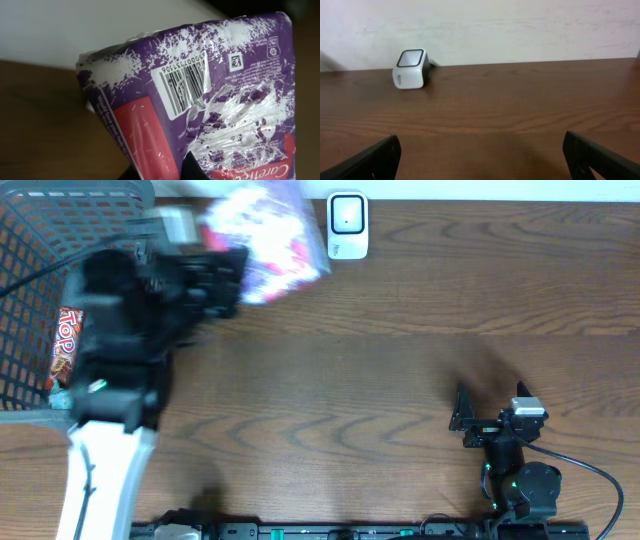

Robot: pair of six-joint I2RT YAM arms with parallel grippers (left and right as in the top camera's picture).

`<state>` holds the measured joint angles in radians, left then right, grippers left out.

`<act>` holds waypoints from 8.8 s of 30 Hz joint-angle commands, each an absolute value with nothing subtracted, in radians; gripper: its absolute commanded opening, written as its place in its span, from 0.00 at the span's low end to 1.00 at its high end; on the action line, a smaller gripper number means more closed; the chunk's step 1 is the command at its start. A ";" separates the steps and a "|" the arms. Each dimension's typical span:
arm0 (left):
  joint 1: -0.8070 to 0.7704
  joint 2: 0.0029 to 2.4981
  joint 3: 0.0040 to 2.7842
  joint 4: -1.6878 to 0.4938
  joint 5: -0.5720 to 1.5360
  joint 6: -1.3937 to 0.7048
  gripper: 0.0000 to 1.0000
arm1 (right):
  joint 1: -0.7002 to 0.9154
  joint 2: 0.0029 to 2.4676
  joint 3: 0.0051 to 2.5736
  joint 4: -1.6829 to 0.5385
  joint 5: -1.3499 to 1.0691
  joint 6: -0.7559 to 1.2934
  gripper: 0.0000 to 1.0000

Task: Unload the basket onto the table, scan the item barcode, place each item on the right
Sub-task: 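Carry the purple package out and place it on the table centre, then reach the left gripper into the basket and grasp the mint-green packet, then place the mint-green packet left of the purple package, then reach the left gripper into the basket and grasp the brown TOP bar, then place the brown TOP bar left of the mint-green packet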

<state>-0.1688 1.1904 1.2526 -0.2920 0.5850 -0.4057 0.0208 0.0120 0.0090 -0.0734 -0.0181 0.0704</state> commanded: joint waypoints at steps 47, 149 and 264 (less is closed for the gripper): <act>-0.037 1.214 1.261 -0.199 0.084 -0.255 0.72 | 0.017 0.007 0.006 -0.075 -0.010 0.062 0.99; -0.618 1.750 1.278 -0.284 -0.166 -0.469 0.75 | 0.017 0.007 0.006 -0.075 -0.010 0.062 0.99; -0.450 1.681 1.268 -0.590 -0.147 -0.638 0.07 | 0.017 0.007 0.006 -0.075 -0.010 0.062 0.99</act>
<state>-0.4282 1.5852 1.2678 -0.5919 0.0132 -0.6106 0.0208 0.0120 0.0090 -0.0734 -0.0147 0.0704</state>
